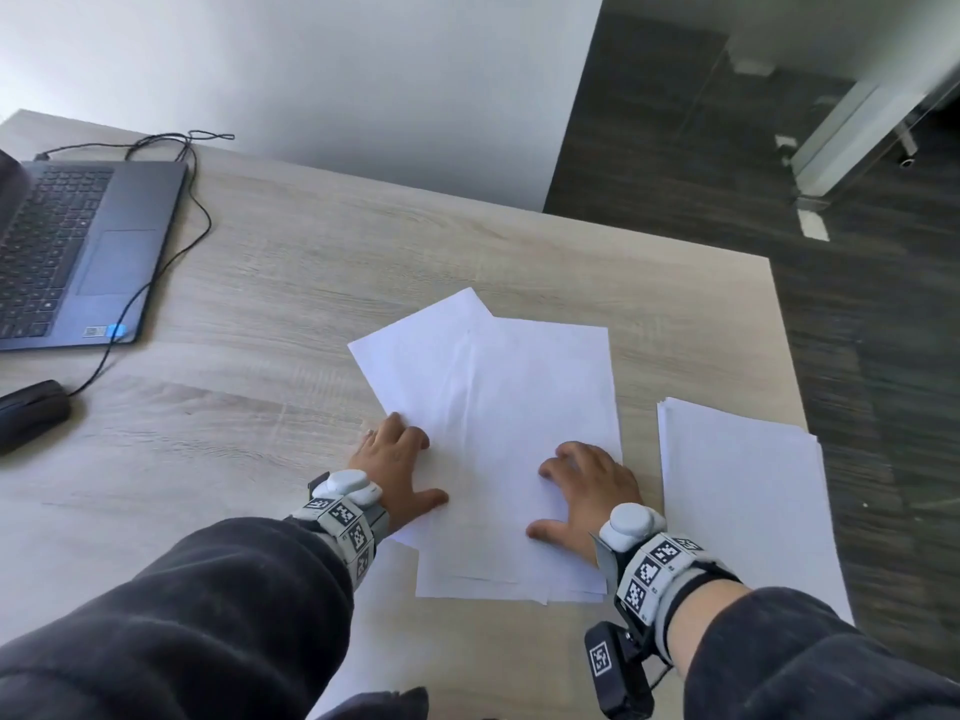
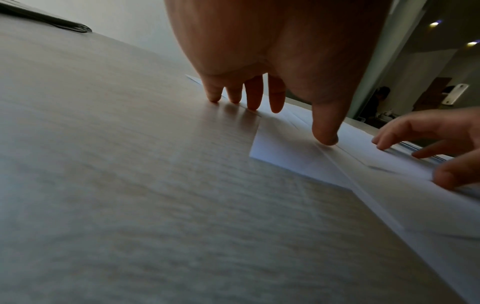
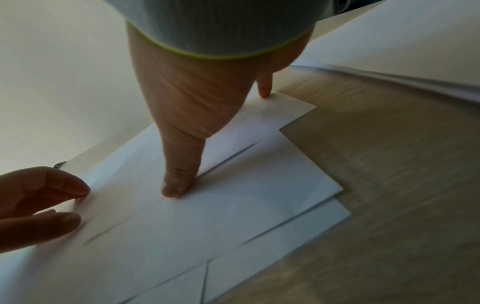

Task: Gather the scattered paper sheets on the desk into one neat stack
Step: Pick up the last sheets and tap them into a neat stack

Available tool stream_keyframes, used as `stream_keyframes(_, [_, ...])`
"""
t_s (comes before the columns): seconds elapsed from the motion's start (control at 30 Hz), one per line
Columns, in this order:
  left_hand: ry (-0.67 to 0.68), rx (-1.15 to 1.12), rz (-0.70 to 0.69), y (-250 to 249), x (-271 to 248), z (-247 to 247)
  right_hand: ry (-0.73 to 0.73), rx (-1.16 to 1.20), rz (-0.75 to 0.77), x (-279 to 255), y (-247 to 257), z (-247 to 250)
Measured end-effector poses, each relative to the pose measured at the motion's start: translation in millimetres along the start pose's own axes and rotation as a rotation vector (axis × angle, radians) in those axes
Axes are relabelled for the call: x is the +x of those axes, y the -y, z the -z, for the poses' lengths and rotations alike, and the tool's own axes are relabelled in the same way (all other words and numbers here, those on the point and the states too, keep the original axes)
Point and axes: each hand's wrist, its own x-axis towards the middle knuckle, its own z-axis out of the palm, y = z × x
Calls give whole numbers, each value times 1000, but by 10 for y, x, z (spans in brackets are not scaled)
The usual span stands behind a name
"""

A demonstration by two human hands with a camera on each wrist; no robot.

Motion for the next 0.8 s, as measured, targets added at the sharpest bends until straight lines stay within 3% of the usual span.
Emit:
stream_keyframes(0.07, [-12, -16, 4, -15, -17, 0, -3, -5, 56, -27, -7, 22])
stream_keyframes(0.13, [-75, -60, 50, -27, -29, 0, -28, 25, 13, -52, -21, 37])
stream_keyframes(0.23, [-139, -124, 301, -79, -28, 34, -78, 127, -206, -44, -72, 62])
stream_keyframes(0.33, [-107, -200, 511, -196, -8, 93, -98, 314, -418, -6, -110, 108])
stream_keyframes(0.47, [-42, -326, 597, -365, 69, 145, -107, 543, -596, 86, -31, 176])
stream_keyframes(0.6, [-21, -394, 642, -565, 150, 183, -146, 806, -635, 151, 61, 210])
stream_keyframes(0.8, [-21, -709, 755, -673, 256, 230, -151, 1038, -682, 150, 46, 253])
